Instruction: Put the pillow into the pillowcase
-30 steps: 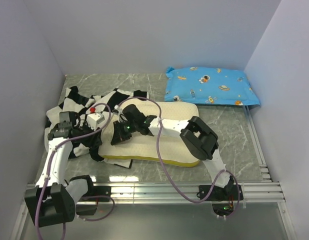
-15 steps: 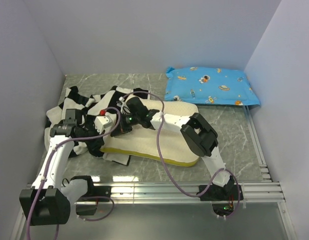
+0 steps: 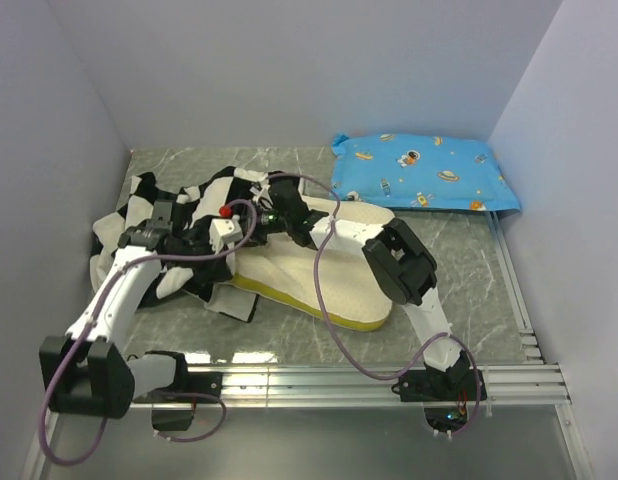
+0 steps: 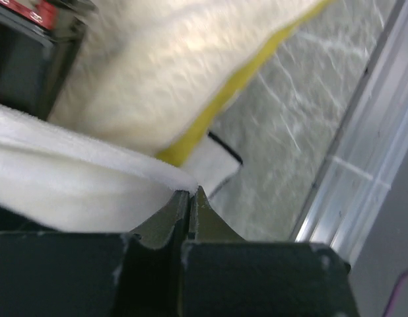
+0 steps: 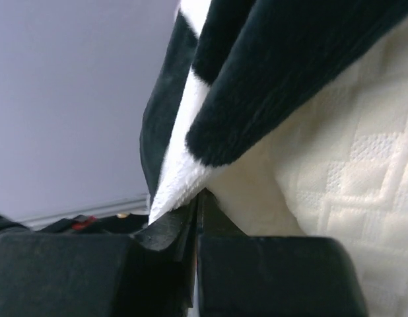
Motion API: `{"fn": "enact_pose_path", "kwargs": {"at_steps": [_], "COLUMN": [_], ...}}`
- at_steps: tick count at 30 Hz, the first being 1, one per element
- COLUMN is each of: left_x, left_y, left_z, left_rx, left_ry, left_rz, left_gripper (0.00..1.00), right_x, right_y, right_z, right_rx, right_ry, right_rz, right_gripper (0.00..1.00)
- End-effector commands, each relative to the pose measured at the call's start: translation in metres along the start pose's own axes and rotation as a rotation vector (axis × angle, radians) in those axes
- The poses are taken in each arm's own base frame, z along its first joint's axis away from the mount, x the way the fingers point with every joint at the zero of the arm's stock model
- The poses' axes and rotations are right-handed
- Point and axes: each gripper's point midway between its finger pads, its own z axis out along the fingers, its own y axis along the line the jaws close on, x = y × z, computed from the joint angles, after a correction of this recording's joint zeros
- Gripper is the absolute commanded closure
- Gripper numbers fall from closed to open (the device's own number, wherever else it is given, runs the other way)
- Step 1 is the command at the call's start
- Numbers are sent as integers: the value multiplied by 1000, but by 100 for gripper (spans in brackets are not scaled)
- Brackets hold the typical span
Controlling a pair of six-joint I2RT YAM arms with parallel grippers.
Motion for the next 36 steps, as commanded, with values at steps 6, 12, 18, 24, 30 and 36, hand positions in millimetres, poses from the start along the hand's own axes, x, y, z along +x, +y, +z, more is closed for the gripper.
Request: {"fn": "enact_pose_path", "kwargs": {"at_steps": [6, 12, 18, 24, 30, 36], "left_x": [-42, -40, -30, -33, -27, -16], "left_y": [30, 35, 34, 51, 63, 58], "left_z": [26, 6, -50, -106, -142, -143], "left_rx": [20, -26, -101, -217, -276, -272], "left_ry": [-210, -211, -220, -339, -441, -402], "left_rz": [-96, -77, -183, -356, -475, -413], "left_gripper": [82, 61, 34, 26, 23, 2], "right_x": [-37, -11, 28, 59, 63, 53], "right_y": [6, -14, -6, -6, -42, -87], "right_z": [-62, -120, -124, -83, -43, -20], "right_rx": [3, 73, 246, 460, 612, 794], "right_ry": [-47, 66, 117, 139, 191, 222], "right_rz": [-152, -221, -666, -1088, -1226, -1354], "right_gripper": [58, 38, 24, 17, 13, 18]}}
